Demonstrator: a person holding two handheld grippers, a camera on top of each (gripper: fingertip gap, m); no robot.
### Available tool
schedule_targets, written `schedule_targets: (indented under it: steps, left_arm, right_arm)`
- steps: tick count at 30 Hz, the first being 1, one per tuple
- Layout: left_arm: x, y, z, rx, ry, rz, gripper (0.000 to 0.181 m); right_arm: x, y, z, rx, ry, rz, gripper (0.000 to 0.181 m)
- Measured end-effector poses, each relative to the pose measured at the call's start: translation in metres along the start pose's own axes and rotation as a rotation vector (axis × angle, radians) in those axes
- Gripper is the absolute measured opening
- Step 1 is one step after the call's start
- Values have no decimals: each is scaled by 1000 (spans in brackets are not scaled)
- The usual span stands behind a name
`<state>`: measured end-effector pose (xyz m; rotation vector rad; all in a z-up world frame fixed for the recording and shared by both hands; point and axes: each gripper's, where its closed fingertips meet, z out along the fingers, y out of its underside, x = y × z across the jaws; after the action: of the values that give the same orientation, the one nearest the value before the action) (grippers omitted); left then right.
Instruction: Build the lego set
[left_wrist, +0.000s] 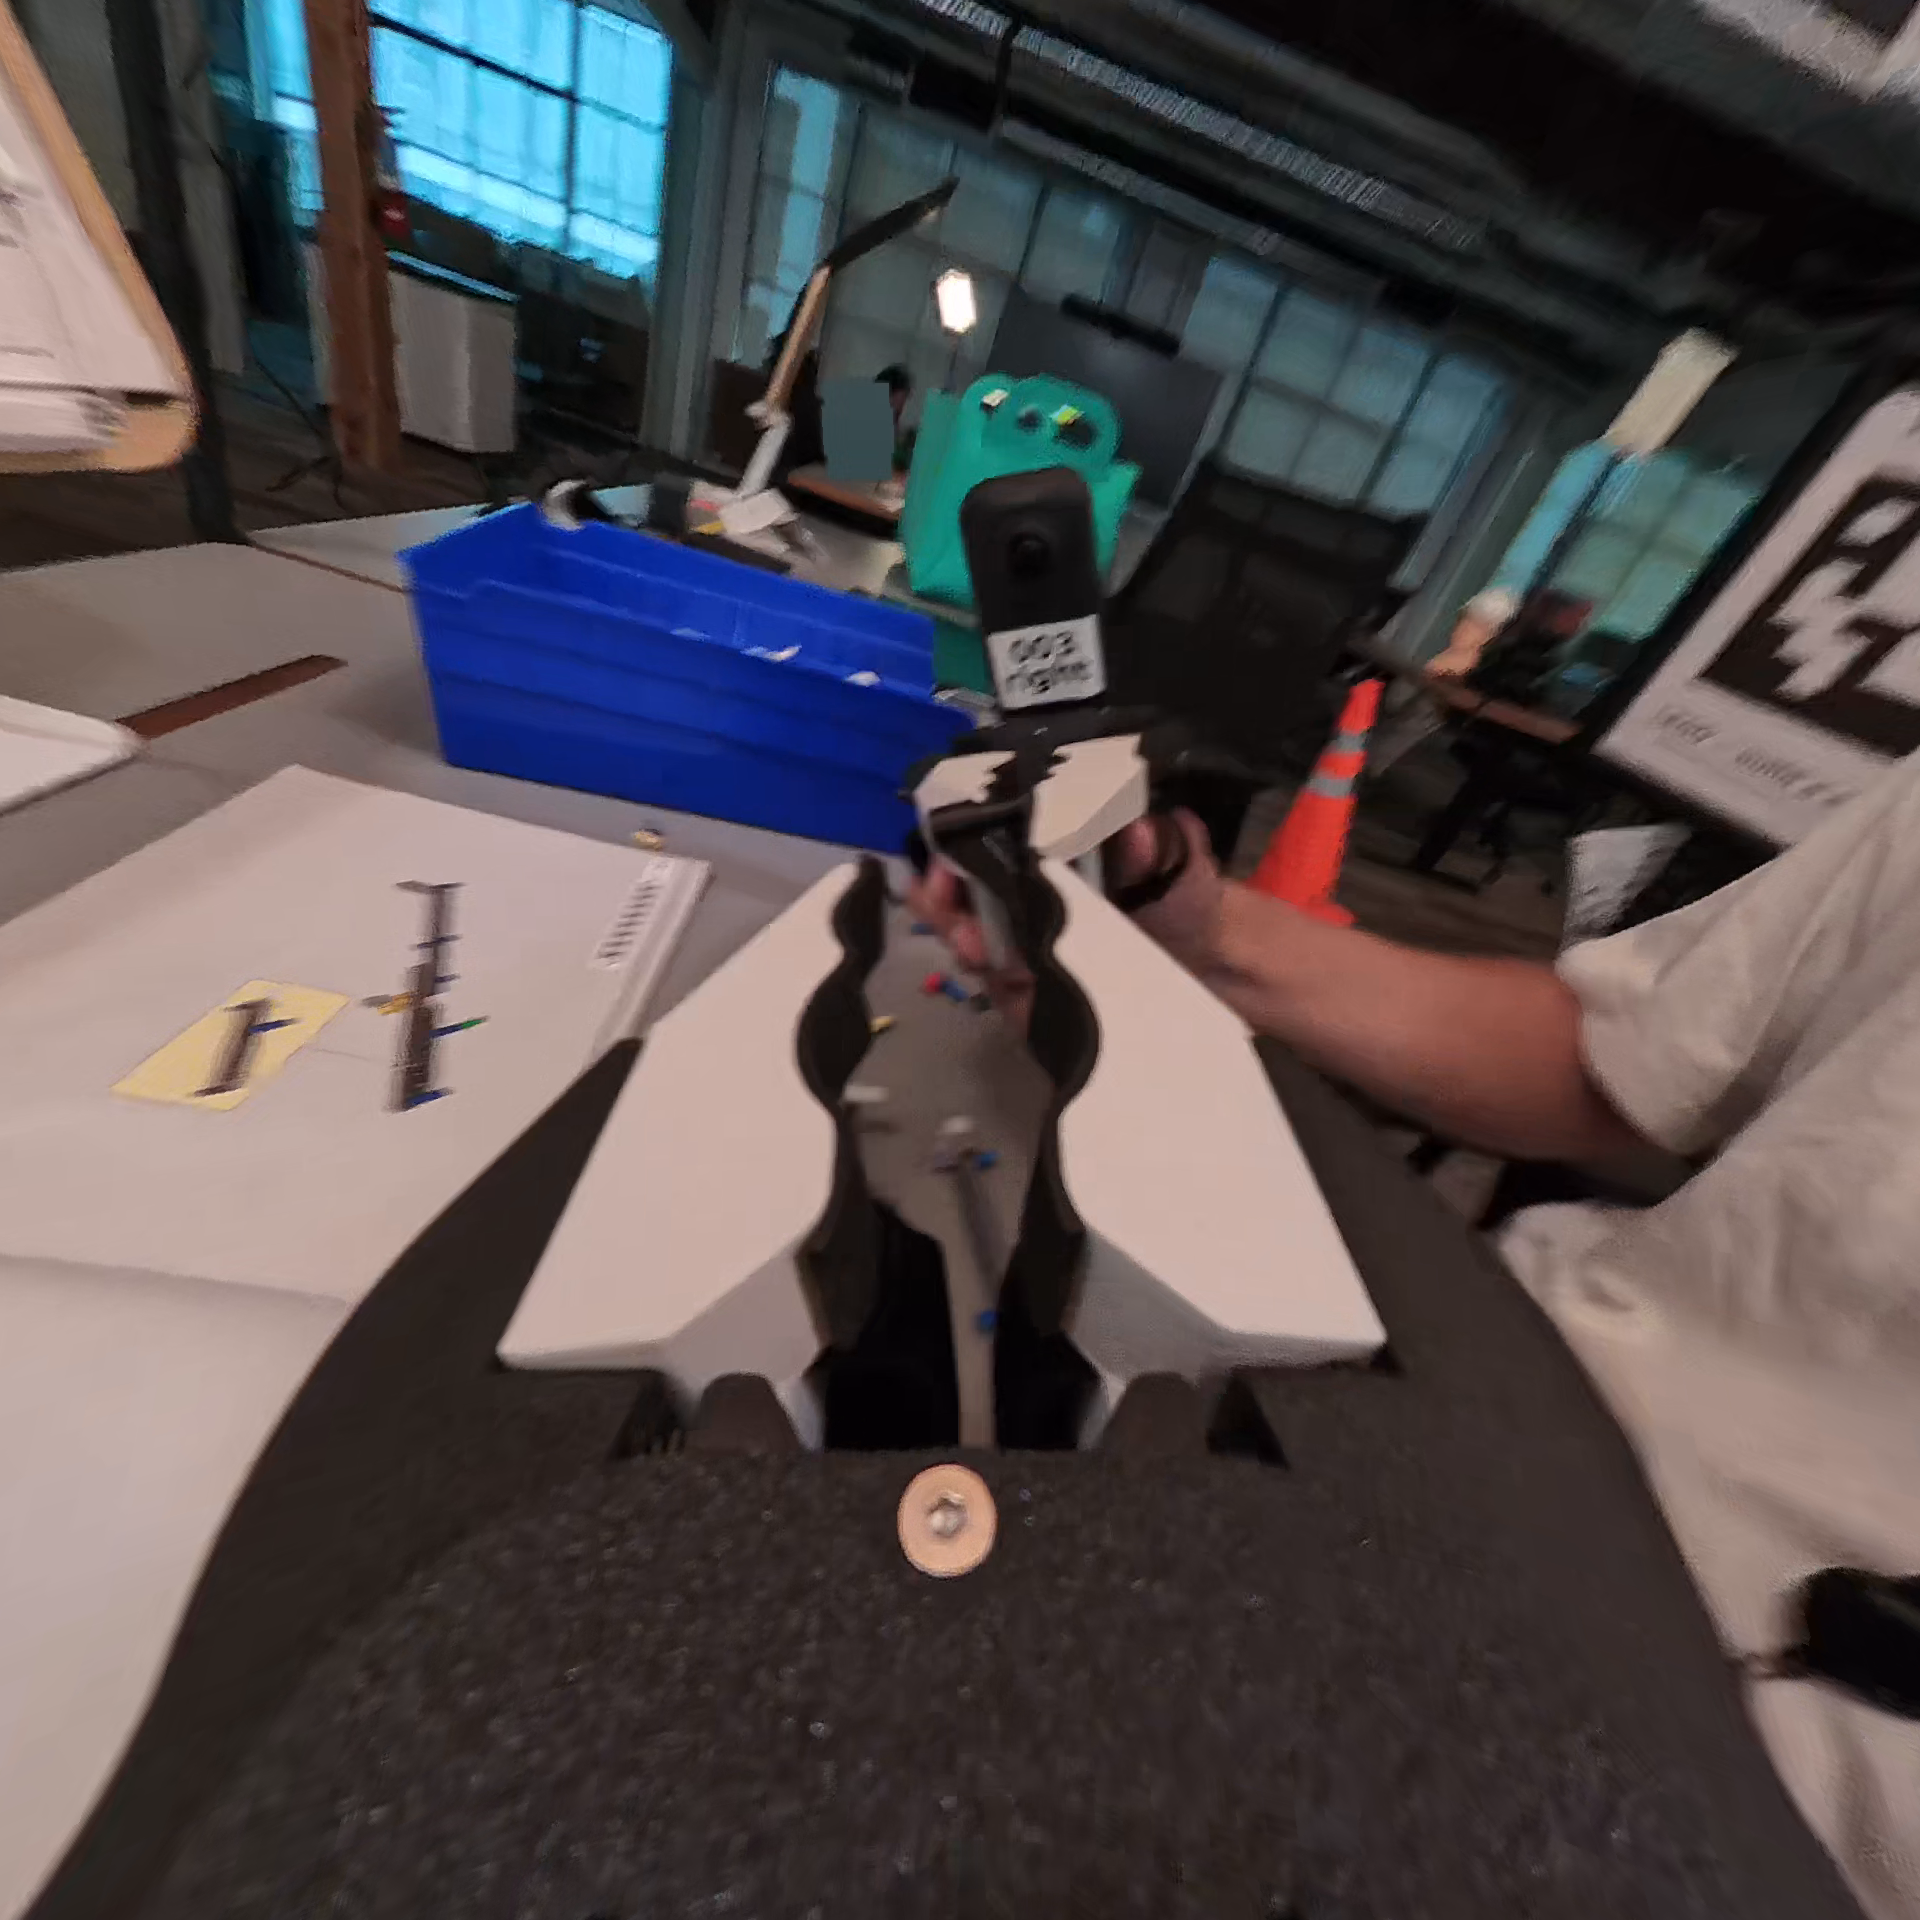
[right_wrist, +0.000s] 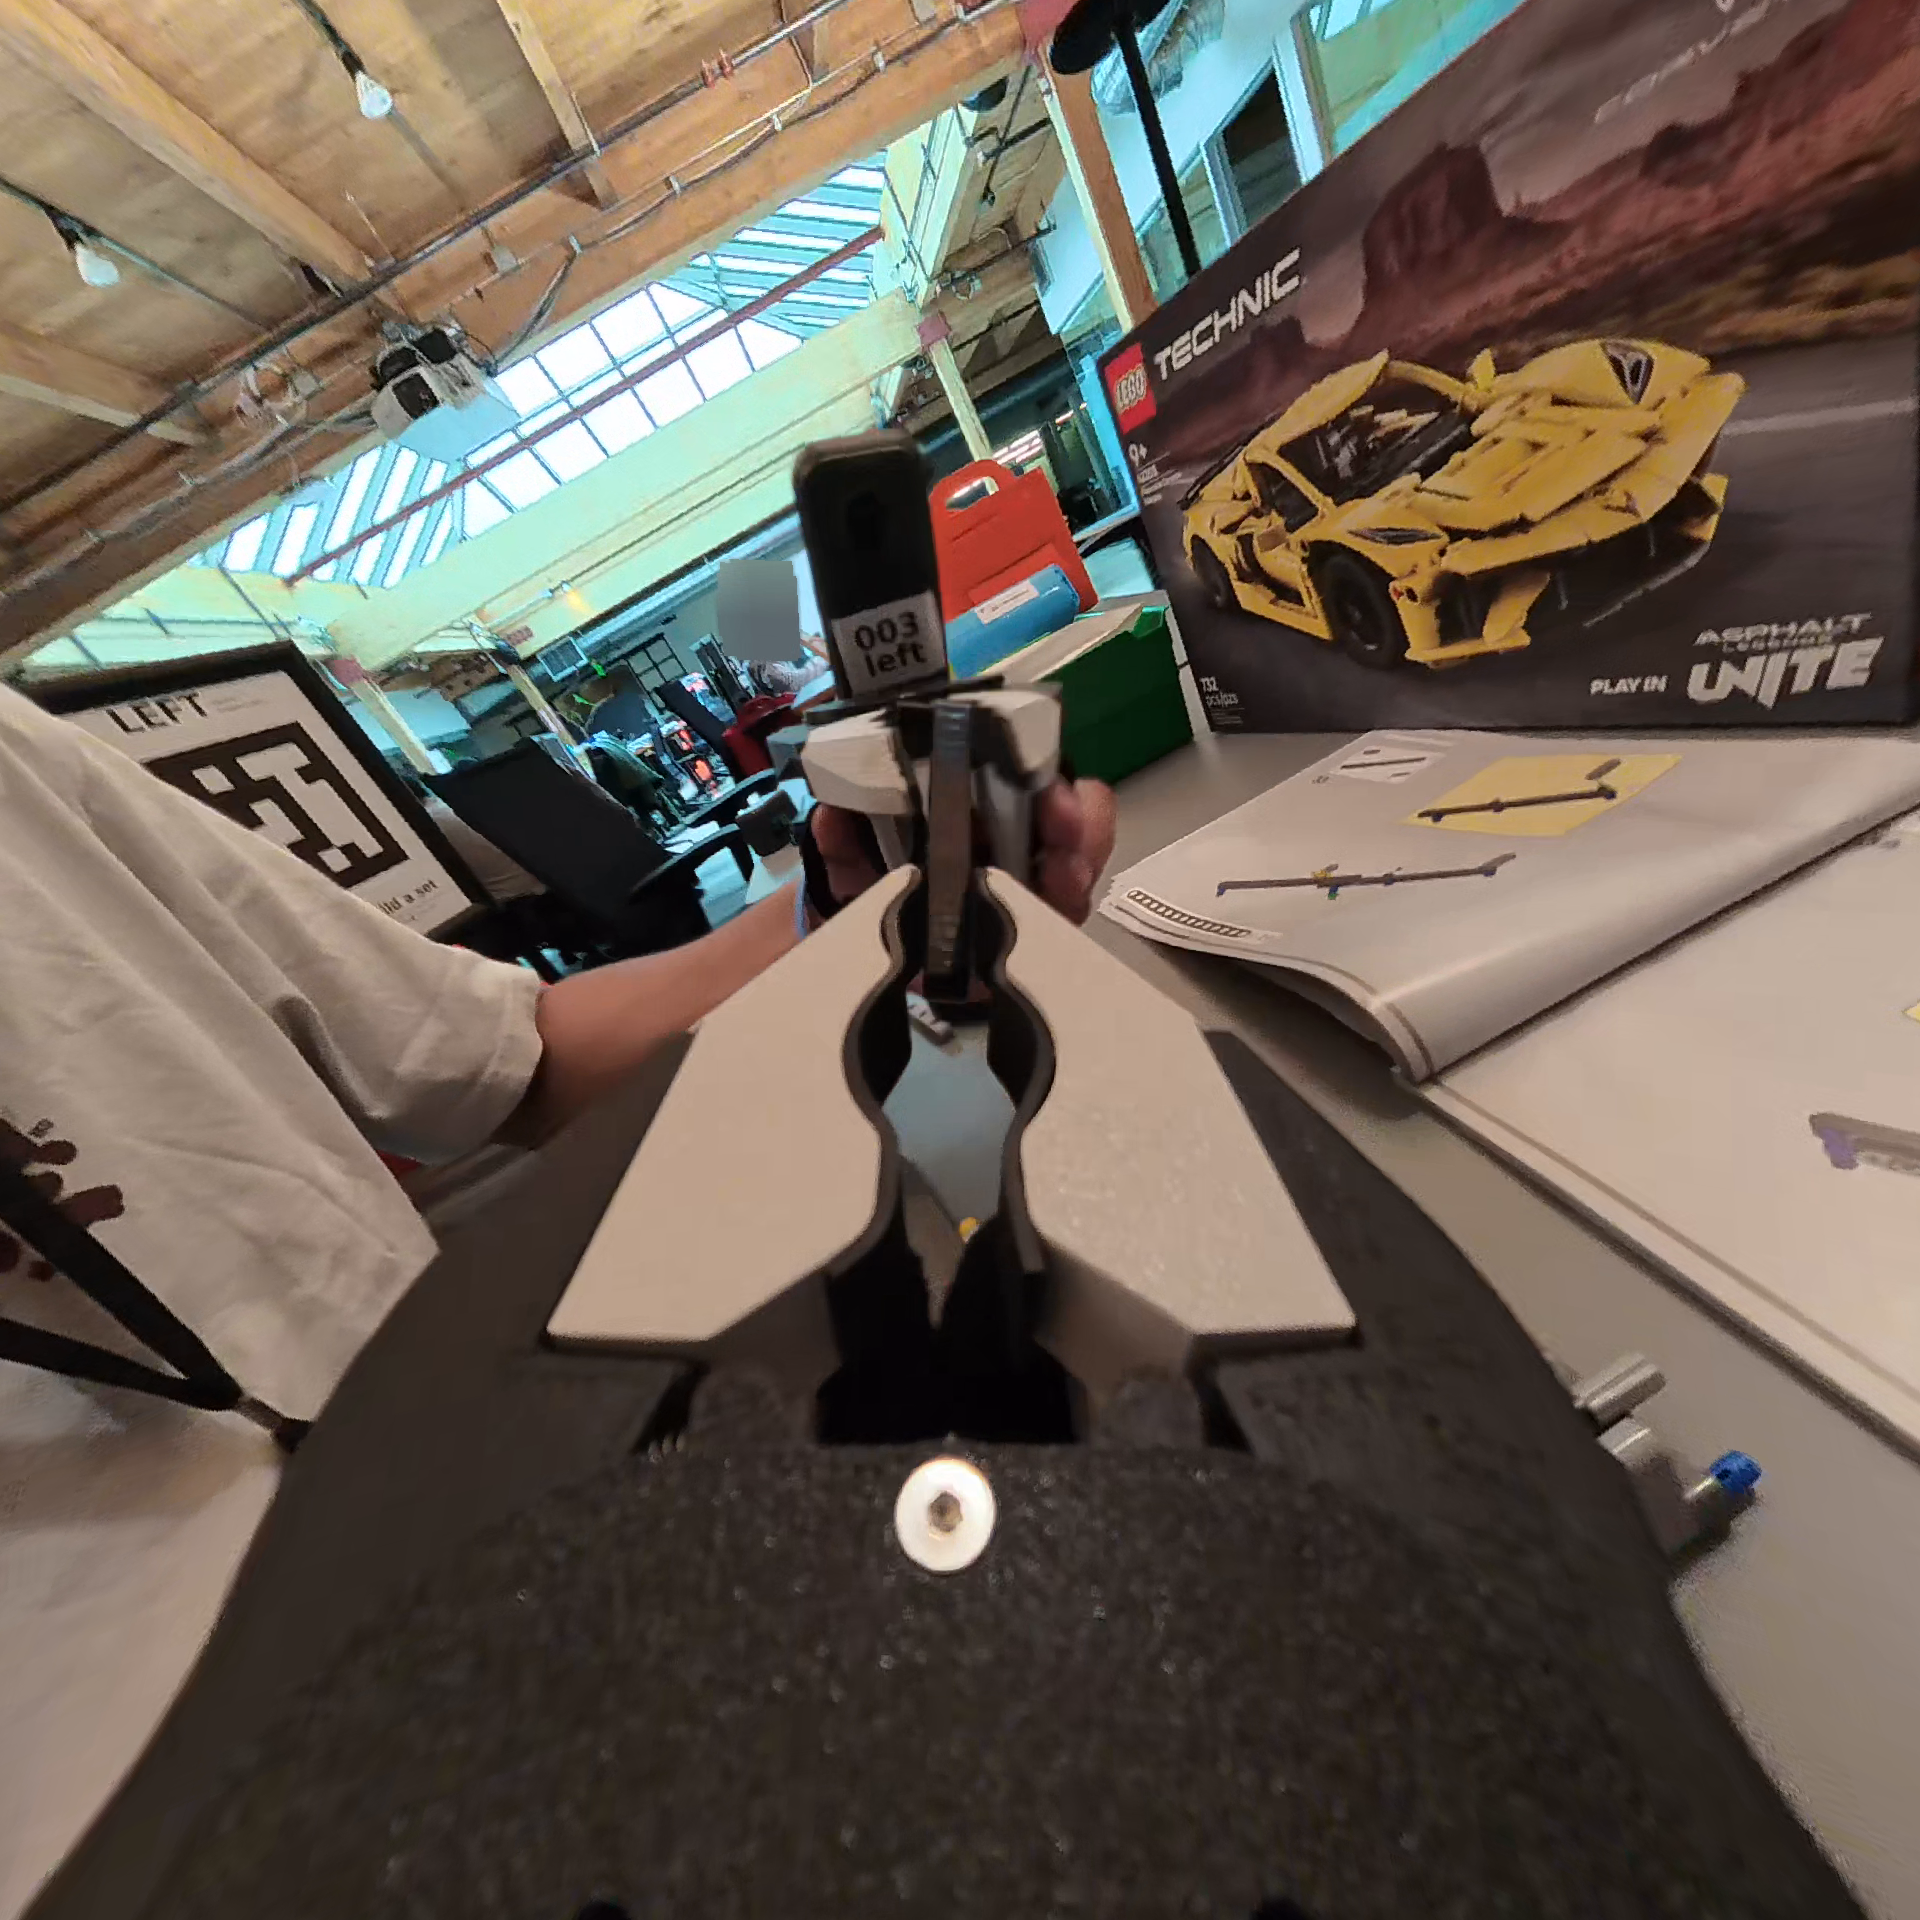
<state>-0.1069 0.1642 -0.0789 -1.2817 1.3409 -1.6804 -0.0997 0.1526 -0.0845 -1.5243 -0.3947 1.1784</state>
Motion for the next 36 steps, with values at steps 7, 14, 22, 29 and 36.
schedule_targets:
  steps: [7,14,22,29,36]
  left_arm:
    - [-8,19,-15,-197,-72,128,44]
    - [0,55,-14,-421,-42,220,34]
    - [1,97,-12,-723,-146,495,11]
    - [-14,52,7,-369,-185,244,8]
    - [-16,-15,10,193,-80,-226,7]
  right_arm:
    - [13,25,2,-179,106,-106,6]
    - [16,67,10,-419,149,-297,6]
    - [7,79,14,-476,110,-369,6]
    - [18,14,6,-118,231,-354,12]
    - [18,-1,5,30,151,-105,27]
